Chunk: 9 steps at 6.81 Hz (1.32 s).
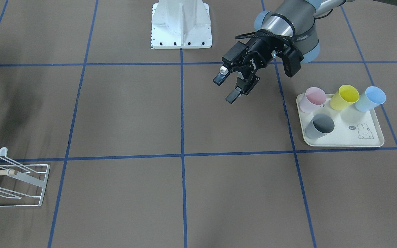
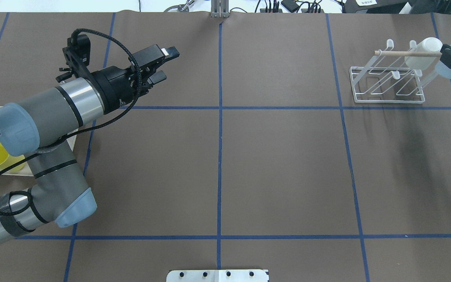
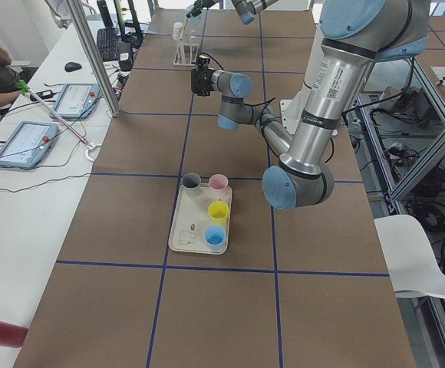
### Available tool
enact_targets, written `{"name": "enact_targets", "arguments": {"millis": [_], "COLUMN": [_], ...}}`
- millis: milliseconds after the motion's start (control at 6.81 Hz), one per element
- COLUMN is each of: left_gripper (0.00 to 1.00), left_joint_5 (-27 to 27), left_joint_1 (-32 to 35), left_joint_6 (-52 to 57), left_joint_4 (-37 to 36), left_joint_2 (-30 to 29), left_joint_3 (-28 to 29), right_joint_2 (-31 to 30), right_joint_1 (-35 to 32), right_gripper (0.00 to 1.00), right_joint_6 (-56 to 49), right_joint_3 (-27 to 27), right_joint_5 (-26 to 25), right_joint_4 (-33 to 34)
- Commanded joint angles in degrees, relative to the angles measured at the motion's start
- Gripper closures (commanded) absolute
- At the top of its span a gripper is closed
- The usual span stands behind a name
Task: Transfer IKEA cup to right arm and place on rack
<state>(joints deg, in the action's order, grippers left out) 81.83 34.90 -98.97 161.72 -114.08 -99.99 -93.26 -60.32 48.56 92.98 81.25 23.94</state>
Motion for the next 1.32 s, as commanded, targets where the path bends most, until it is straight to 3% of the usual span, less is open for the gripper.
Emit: {"name": "enact_targets", "arguments": {"millis": [0, 1175], "left_gripper": [0.00, 0.00], "left_joint_5": [0.00, 0.00], "left_joint_1": [-0.27, -0.62], "left_joint_6": [-0.09, -0.53], "left_joint_4": [0.00, 0.00], "left_joint_2": [0.00, -0.09], "left_joint_3": [0.06, 0.59], "right_joint_2": [-0.08, 0.72], "right_joint_1": [0.12, 1.44], "right_gripper": [1.00, 1.00], "right_joint_6": [-0.49, -0.93], "right_joint_3": [-0.43, -3.33], "right_joint_5": [-0.38, -2.06], "right_joint_4": [-0.03, -0.03]}}
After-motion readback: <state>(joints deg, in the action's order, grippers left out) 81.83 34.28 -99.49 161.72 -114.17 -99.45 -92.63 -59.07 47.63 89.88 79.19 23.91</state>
